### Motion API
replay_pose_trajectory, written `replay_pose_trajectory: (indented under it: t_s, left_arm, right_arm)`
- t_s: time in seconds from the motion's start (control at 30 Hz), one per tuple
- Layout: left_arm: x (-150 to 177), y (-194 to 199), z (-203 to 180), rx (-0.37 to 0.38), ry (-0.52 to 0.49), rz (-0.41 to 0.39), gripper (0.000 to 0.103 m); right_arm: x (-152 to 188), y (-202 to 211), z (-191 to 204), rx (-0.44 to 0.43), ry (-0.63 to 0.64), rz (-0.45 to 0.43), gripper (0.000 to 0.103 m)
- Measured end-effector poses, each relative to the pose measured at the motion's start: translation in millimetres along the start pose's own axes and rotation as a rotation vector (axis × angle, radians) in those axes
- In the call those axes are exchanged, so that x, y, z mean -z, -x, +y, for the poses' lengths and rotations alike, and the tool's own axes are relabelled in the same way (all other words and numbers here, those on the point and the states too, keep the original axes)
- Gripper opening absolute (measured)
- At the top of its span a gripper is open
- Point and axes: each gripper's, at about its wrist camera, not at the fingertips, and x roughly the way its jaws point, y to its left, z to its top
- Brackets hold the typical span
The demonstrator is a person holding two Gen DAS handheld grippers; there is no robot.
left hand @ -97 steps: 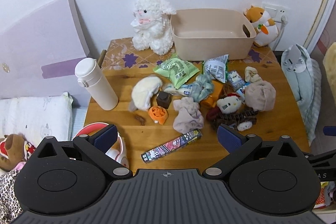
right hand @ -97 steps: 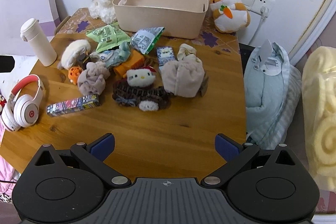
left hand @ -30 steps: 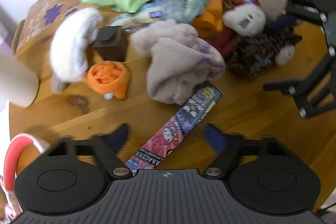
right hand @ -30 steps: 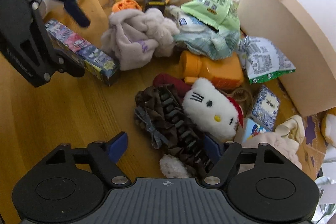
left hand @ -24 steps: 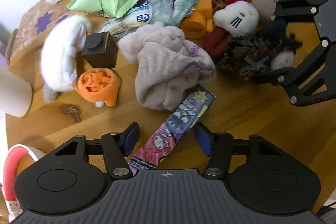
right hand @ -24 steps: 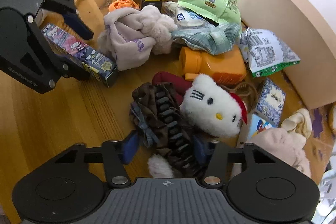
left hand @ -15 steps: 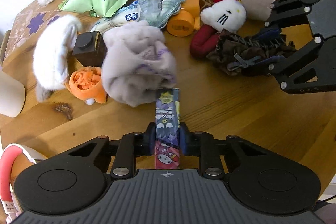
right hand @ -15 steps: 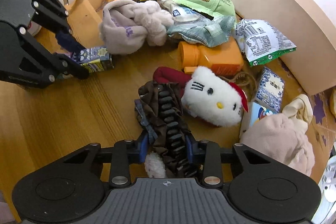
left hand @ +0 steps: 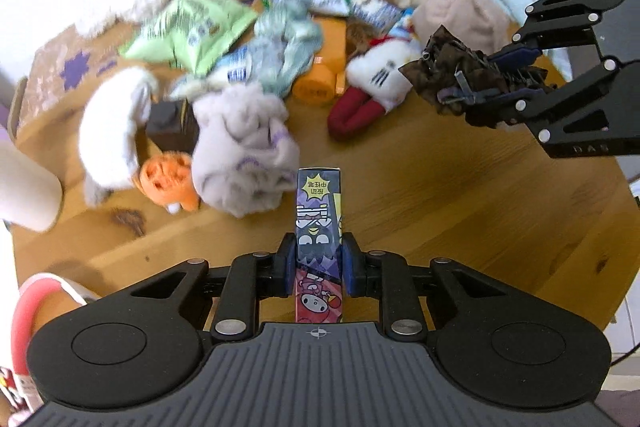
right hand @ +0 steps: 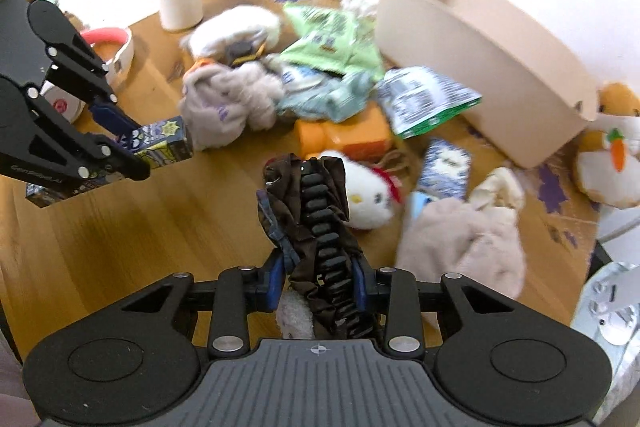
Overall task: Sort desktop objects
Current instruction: 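Lift the candy stick with the left tool while the right tool carries the scrunchie to the basket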
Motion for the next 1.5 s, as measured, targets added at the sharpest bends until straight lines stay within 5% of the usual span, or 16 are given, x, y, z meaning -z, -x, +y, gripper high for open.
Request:
replay_pose_trajectory:
  t_s: [0.4,0.87,1.5]
  left_arm:
    - [-54,44,1,-0.057,-0.068,-0.135,0.023]
    - [-158,62,30,-0.150,-0.091,-0.281,0.023]
    - [-292,-5,56,-0.310,-0.066,-0.387,0.023]
  right_arm:
    - [-16,41,-43,0.105,-0.079,-0.102,0.032]
    - [-54,60,-122,0.258,-0.183,-0.216,0.032]
    - [-128,12,-201,0.404,-0.254,-0.288,0.032]
